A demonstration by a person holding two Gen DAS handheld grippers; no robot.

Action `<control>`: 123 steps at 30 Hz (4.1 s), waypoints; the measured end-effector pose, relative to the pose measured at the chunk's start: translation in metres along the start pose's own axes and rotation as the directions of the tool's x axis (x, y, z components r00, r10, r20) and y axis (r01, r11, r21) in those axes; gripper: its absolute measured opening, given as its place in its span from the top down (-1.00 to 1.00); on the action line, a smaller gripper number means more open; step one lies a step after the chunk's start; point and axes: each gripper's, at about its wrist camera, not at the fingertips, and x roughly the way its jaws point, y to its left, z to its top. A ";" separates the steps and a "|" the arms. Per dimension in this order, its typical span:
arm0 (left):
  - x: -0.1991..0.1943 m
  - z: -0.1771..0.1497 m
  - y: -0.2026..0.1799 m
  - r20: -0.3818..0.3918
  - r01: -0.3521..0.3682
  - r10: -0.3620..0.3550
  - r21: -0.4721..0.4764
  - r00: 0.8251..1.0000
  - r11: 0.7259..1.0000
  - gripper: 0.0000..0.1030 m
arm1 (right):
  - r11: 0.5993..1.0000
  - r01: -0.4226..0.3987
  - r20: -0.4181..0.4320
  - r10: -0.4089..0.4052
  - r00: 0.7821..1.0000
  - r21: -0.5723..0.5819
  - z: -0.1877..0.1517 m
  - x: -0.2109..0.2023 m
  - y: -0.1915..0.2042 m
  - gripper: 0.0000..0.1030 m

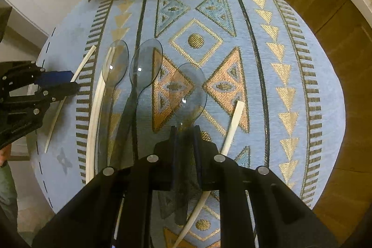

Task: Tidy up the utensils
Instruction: 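Grasp a wooden chopstick with the left tool while the right tool grasps a clear spoon, then lift the chopstick and clear spoon with both tools toward the basket, then open both tools to drop chopstick and spoon into the basket, then grasp two wooden chopsticks with the left tool while the right tool grasps a clear spoon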

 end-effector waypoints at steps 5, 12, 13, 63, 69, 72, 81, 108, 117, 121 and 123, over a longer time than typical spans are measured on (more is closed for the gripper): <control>0.008 0.009 -0.014 -0.011 -0.105 0.106 0.058 0.994 0.993 0.92 | 1.000 0.004 -0.006 -0.004 1.000 -0.020 0.010 0.004 0.006 0.80; -0.016 0.005 -0.016 0.172 -0.028 0.033 -0.031 0.984 0.999 0.93 | 0.999 -0.053 0.085 0.054 0.995 -0.012 -0.002 -0.013 0.002 0.81; -0.025 0.005 -0.015 0.217 -0.004 0.014 -0.048 0.976 0.999 0.93 | 0.998 -0.065 0.107 0.067 0.992 -0.017 -0.002 -0.018 0.003 0.81; -0.152 0.128 0.025 0.919 0.235 0.275 -0.344 0.285 0.909 0.92 | 0.989 -0.026 0.879 -0.120 0.461 0.148 0.129 -0.132 -0.040 0.80; -0.133 0.134 0.015 0.904 0.178 0.332 -0.385 0.268 0.906 0.92 | 0.989 -0.022 0.875 -0.119 0.468 0.146 0.132 -0.125 -0.038 0.80; -0.121 0.133 0.010 0.898 0.151 0.347 -0.395 0.271 0.906 0.92 | 0.990 -0.009 0.874 -0.118 0.471 0.139 0.132 -0.120 -0.035 0.80; -0.107 0.121 0.009 0.901 0.120 0.320 -0.366 0.293 0.923 0.91 | 0.994 0.009 0.877 -0.101 0.470 0.109 0.124 -0.112 -0.031 0.80; -0.097 0.029 0.032 0.597 0.283 -0.052 -0.300 0.800 0.911 0.18 | 0.975 -0.196 0.525 0.114 0.843 0.103 0.040 -0.100 -0.029 0.01; -0.040 -0.006 0.015 0.346 0.214 -0.117 -0.255 0.931 0.943 0.24 | 0.963 -0.245 0.302 0.201 0.932 0.113 0.010 -0.035 -0.007 0.27; -0.023 -0.014 -0.004 0.294 0.161 -0.095 -0.208 0.951 0.965 0.24 | 0.963 -0.243 0.279 0.202 0.939 0.120 0.006 -0.024 -0.002 0.30; -0.014 -0.016 -0.012 0.273 0.126 -0.069 -0.195 0.960 0.973 0.29 | 0.965 -0.231 0.280 0.190 0.941 0.124 0.003 -0.021 0.000 0.30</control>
